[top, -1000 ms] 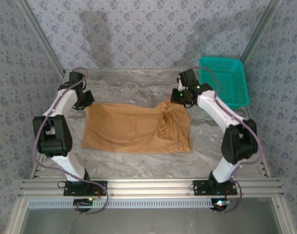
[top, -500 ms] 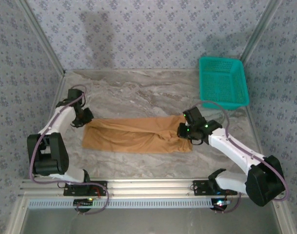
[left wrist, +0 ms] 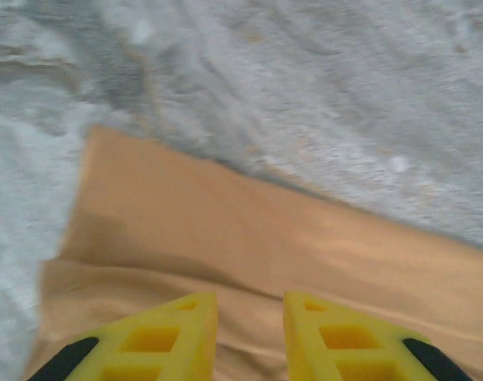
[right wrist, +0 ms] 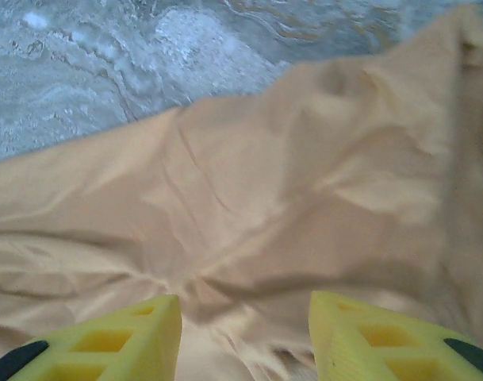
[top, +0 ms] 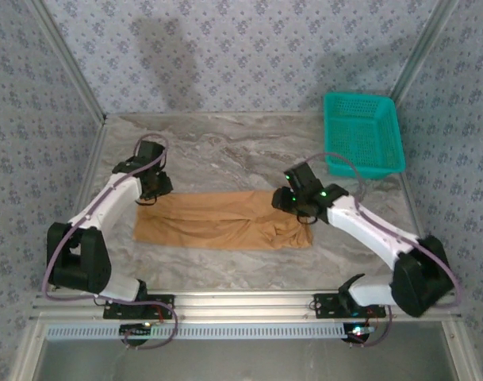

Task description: Fold the inside-out t-shirt

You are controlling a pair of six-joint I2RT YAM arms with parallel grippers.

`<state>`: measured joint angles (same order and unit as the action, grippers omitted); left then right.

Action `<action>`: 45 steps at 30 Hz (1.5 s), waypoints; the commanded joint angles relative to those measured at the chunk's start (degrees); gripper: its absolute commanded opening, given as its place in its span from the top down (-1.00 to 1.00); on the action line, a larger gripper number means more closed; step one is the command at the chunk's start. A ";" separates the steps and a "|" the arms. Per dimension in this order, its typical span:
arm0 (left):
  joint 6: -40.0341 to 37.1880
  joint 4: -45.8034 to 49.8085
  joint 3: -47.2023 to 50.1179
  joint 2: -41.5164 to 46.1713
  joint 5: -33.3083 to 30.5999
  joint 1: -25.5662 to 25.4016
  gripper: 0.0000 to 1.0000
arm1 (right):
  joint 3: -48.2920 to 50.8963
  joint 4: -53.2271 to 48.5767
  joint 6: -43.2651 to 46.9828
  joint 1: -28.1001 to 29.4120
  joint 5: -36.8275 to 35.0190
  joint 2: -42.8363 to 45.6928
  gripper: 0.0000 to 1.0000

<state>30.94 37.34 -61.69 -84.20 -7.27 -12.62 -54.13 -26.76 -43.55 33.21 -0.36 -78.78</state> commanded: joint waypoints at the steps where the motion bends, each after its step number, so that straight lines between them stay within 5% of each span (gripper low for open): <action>1: 2.87 -6.54 1.76 -5.08 5.92 1.23 0.47 | -1.94 2.00 -1.65 -0.60 0.50 -8.59 0.08; 6: 4.51 -11.64 8.13 -8.77 12.24 8.64 0.48 | 2.72 2.51 -3.17 -2.25 -1.73 -13.51 0.12; 14: 2.32 -12.48 12.06 -7.96 9.58 13.03 0.43 | 7.29 -1.76 2.23 -4.67 -3.30 -10.99 0.12; 16: 1.45 -10.83 10.64 -6.62 8.56 12.27 0.38 | 5.17 -6.26 5.64 -4.35 -3.69 -8.31 0.00; 20: -0.06 -6.79 7.77 -2.73 4.35 8.42 0.32 | 4.32 -13.55 9.78 -4.56 -5.79 -2.73 -0.79; 22: 0.20 -6.49 7.38 -1.38 4.23 7.04 0.32 | 4.60 -13.47 11.55 -6.12 -5.44 -2.49 -1.00; 31: 1.47 -7.44 7.25 -1.65 7.16 5.94 0.34 | 0.08 -5.91 14.78 -6.65 -1.78 -16.41 -1.00; 34: 1.66 -7.83 8.13 -1.45 7.44 5.85 0.35 | -1.83 -6.25 13.48 -4.56 -2.43 -21.52 -0.92; 41: 0.55 -7.38 10.08 -0.47 6.57 5.94 0.35 | 1.28 -2.72 11.99 -3.59 1.15 -25.39 -0.04; 45: 0.80 -7.09 10.91 -0.54 7.42 5.87 0.35 | 1.94 -1.47 12.63 -3.91 3.02 -27.23 0.24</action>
<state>32.42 28.75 -51.77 -85.60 -0.67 -6.55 -56.34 -34.00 -30.92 28.42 -5.67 -99.18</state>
